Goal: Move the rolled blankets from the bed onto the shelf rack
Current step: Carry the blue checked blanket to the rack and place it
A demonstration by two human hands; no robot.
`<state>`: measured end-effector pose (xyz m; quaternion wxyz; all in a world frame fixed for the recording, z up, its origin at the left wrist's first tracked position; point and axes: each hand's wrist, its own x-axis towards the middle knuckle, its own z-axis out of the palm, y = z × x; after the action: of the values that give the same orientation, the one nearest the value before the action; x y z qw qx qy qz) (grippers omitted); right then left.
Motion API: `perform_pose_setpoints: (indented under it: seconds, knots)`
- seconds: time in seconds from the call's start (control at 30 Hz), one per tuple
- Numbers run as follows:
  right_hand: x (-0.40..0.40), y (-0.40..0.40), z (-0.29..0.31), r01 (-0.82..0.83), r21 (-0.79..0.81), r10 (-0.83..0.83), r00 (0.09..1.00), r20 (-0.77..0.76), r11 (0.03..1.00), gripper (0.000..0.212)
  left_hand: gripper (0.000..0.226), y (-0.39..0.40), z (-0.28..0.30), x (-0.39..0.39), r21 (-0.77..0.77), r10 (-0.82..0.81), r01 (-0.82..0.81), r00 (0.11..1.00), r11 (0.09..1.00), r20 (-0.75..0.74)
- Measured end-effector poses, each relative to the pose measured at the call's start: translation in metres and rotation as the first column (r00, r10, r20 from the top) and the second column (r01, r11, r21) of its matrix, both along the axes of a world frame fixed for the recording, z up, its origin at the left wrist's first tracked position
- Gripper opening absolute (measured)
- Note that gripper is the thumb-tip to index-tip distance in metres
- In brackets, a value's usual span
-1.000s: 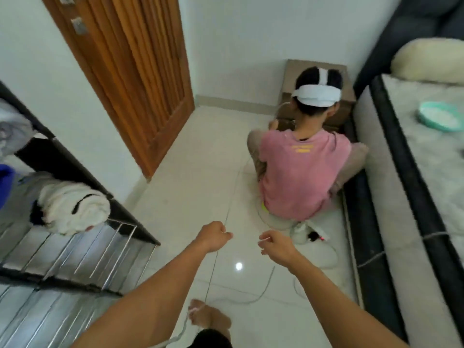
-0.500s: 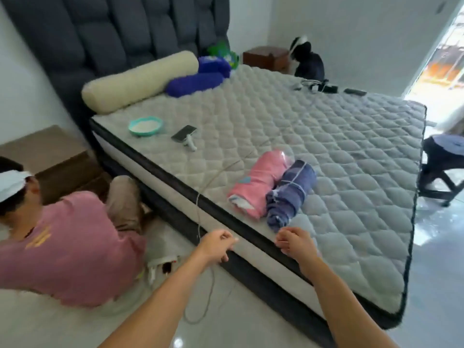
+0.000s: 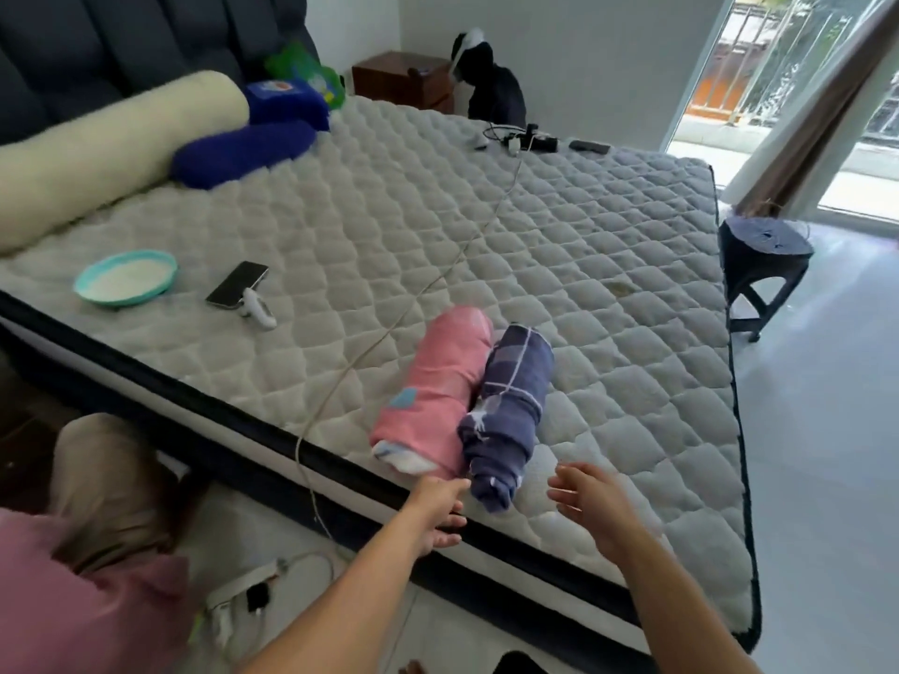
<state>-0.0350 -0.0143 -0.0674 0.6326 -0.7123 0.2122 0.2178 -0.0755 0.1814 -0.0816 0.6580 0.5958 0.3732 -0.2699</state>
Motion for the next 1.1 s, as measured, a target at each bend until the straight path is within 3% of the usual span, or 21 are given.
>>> perform_pose_setpoints:
  seconds: [0.13, 0.3, 0.4, 0.67, 0.77, 0.9, 1.1]
  knots:
    - [0.017, 0.002, -0.022, 0.017, 0.027, -0.014, 0.995, -0.096, 0.999, 0.009, 0.041, -0.001, -0.017, 0.024, -0.040, 0.046, -0.048, 0.997, 0.998, -0.064]
    - [0.081, 0.005, -0.044, 0.020, -0.026, -0.023, 0.990, -0.138, 0.999, 0.009, 0.050, 0.000, -0.027, 0.069, -0.115, 0.006, -0.026, 0.986, 0.993, -0.167]
    - [0.128, 0.009, -0.055, 0.003, -0.063, -0.013, 0.988, -0.152, 0.998, 0.020, 0.055, -0.005, -0.032, 0.102, -0.150, -0.060, 0.023, 0.968, 0.988, -0.244]
    - [0.252, 0.010, -0.078, -0.129, -0.145, 0.118, 0.990, -0.081, 0.981, 0.068, 0.080, -0.017, -0.064, 0.171, -0.163, 0.018, -0.108, 0.881, 0.981, -0.473]
    - [0.283, 0.012, -0.079, -0.209, -0.203, 0.200, 0.978, -0.063, 0.957, 0.081, 0.080, -0.017, -0.069, 0.177, -0.158, 0.040, -0.141, 0.856, 0.977, -0.515]
    - [0.292, 0.013, -0.083, -0.323, -0.235, 0.306, 0.946, -0.106, 0.917, 0.057, 0.072, -0.017, -0.069, 0.178, -0.131, 0.090, -0.182, 0.853, 0.975, -0.514]
    - [0.281, 0.019, -0.075, -0.229, -0.194, 0.218, 0.973, -0.079, 0.954, 0.035, 0.082, -0.020, -0.063, 0.168, -0.082, 0.121, -0.176, 0.884, 0.981, -0.451]
